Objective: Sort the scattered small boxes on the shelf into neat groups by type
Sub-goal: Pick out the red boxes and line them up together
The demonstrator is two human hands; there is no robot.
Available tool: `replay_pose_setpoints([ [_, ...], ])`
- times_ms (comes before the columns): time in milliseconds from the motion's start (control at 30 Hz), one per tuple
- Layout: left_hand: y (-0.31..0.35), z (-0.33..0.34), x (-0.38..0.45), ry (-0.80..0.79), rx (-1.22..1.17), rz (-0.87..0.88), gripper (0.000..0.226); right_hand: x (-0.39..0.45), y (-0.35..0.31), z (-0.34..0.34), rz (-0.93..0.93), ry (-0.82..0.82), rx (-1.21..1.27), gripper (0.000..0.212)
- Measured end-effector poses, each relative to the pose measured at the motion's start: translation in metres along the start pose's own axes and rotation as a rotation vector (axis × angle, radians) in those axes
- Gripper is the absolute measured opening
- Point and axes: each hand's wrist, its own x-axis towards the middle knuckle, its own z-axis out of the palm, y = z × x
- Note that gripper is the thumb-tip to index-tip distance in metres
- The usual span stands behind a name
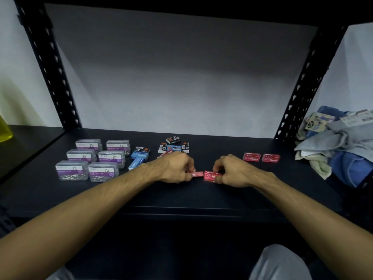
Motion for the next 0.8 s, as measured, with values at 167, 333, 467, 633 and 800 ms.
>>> replay_pose_setpoints([
  [167,-0.009,-0.002,0.005,0.008,-0.088,-0.009,0.026,0.002,0.001,0.003,-0.003,0.058,0.036,0.023],
  [333,-0.014,-0.001,0.008,-0.027,-0.168,0.0,0.025,0.002,0.002,0.005,-0.014,0.085,0.06,0.026],
  [467,-0.014,-0.002,0.008,-0.008,-0.203,0.016,0.024,0.002,0.004,0.007,-0.021,0.088,0.059,0.027],
  [633,-0.012,-0.002,0.008,-0.027,-0.159,0.019,0.026,0.001,0.006,0.005,-0.033,0.066,0.077,0.024],
  [800,-0.013,-0.001,0.011,-0.027,-0.212,-0.005,0.022,-0.002,0.008,0.003,-0.024,0.04,0.156,0.023],
])
